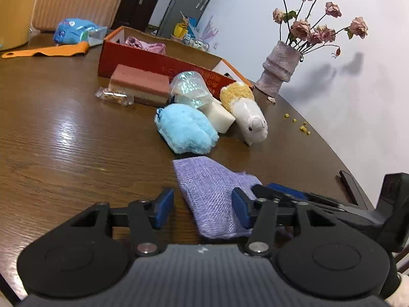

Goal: Organize soft objects
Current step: 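Carry the lilac pouch into the box beside the scrunchies and release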

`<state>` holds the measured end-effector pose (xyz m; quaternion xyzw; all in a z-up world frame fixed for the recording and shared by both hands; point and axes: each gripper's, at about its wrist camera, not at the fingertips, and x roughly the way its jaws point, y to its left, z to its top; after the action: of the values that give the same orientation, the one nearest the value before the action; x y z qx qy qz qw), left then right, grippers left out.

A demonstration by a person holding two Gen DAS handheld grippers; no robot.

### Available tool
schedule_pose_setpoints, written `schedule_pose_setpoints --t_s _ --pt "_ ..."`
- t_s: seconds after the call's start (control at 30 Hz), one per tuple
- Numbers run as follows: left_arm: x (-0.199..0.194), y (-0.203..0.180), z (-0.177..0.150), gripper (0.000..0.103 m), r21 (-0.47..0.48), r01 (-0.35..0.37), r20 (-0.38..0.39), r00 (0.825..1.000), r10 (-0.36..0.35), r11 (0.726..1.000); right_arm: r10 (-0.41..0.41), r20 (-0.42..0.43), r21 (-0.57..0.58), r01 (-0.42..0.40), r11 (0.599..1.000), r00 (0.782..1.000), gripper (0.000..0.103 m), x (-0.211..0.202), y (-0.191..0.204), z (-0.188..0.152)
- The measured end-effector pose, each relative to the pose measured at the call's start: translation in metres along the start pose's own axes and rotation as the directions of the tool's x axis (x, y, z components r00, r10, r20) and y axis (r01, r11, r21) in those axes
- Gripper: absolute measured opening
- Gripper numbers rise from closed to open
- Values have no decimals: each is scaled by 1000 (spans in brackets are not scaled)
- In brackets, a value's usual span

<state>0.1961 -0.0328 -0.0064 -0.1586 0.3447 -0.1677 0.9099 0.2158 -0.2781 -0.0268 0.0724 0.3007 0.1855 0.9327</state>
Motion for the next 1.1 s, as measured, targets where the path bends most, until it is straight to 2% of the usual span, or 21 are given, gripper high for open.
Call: schedule_pose_setpoints --t_s 0.07,0.2,0.3,0.33,0.4,0.5,0.6,0.7,0.8,0.9,1.0,1.1 --pt "2 1 1 39 0 21 0 1000 -21 1000 -38 2 -64 38 997 999 40 4 9 0" --pt "5 2 1 32 8 60 -2 998 -60 998 -82 4 -216 81 973 997 40 9 26 -5" --pt "6 3 1 29 13 75 -3 997 -75 997 -85 -3 -217 82 973 996 38 9 26 -4" --pt "7 3 2 28 16 80 -5 997 -79 997 -74 -2 -224 72 972 997 35 8 25 -4" --pt "6 3 2 26 23 88 -9 996 -88 996 -40 0 -232 39 972 999 18 7 26 -5" --pt "6 1 4 22 41 94 -5 996 -94 995 -38 3 -263 38 964 999 9 7 35 -7" --pt "5 -1 7 20 85 108 13 994 -110 991 -17 -11 -239 14 971 1000 7 7 35 -2" --pt "2 -2 19 19 101 135 27 990 -139 986 18 15 -197 -15 980 1000 7 -2 29 12" --pt "0 -4 47 19 122 176 63 981 -184 977 42 65 -176 -30 984 997 7 -10 23 37" --pt "8 -8 93 19 155 196 96 972 -212 968 53 121 -187 -30 982 991 7 -6 15 78" --pt "30 -10 150 19 183 201 130 965 -227 962 51 166 -224 -13 974 985 7 13 7 131" --pt "69 -10 209 19 179 187 131 969 -212 966 46 157 -215 -11 976 986 8 53 -7 191"
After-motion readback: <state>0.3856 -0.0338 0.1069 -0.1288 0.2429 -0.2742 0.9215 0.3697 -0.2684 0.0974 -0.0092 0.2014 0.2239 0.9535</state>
